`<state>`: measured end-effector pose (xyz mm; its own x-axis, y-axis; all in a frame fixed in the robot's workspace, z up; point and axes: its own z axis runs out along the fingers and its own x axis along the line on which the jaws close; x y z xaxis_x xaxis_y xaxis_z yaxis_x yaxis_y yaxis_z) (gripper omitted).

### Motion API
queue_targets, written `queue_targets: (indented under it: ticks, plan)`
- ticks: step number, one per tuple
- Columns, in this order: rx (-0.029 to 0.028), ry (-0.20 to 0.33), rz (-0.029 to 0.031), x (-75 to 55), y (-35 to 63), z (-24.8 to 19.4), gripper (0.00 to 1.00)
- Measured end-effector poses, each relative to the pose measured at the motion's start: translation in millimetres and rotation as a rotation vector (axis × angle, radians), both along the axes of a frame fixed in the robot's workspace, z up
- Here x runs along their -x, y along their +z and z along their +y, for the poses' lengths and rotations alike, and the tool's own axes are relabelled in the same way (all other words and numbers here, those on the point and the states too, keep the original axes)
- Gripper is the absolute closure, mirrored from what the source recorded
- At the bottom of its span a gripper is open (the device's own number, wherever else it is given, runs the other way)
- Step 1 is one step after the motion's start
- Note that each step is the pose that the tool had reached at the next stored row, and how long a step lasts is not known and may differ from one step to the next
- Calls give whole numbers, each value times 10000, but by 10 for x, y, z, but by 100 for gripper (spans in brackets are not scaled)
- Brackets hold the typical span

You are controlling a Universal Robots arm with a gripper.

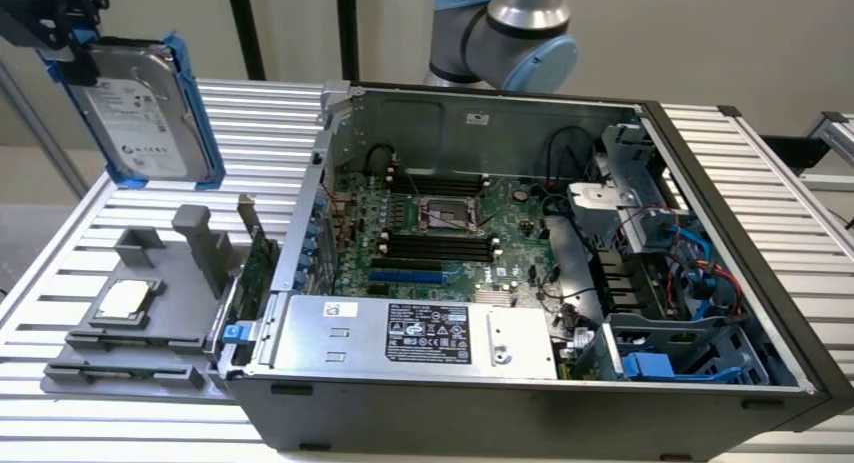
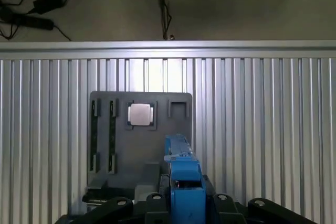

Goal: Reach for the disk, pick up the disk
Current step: 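Pick up the disk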

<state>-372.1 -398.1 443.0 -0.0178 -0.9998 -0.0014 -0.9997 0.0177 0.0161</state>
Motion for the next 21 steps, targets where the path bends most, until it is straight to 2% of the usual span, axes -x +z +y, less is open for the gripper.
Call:
queue_targets:
  ticks: [5, 10, 21]
  plan:
    - [-98, 0, 1, -225, 125, -59, 67]
    - [-164, 1, 1, -436, 225, -124, 67]
    - [-185, -1, 21, -850, 351, -300, 67]
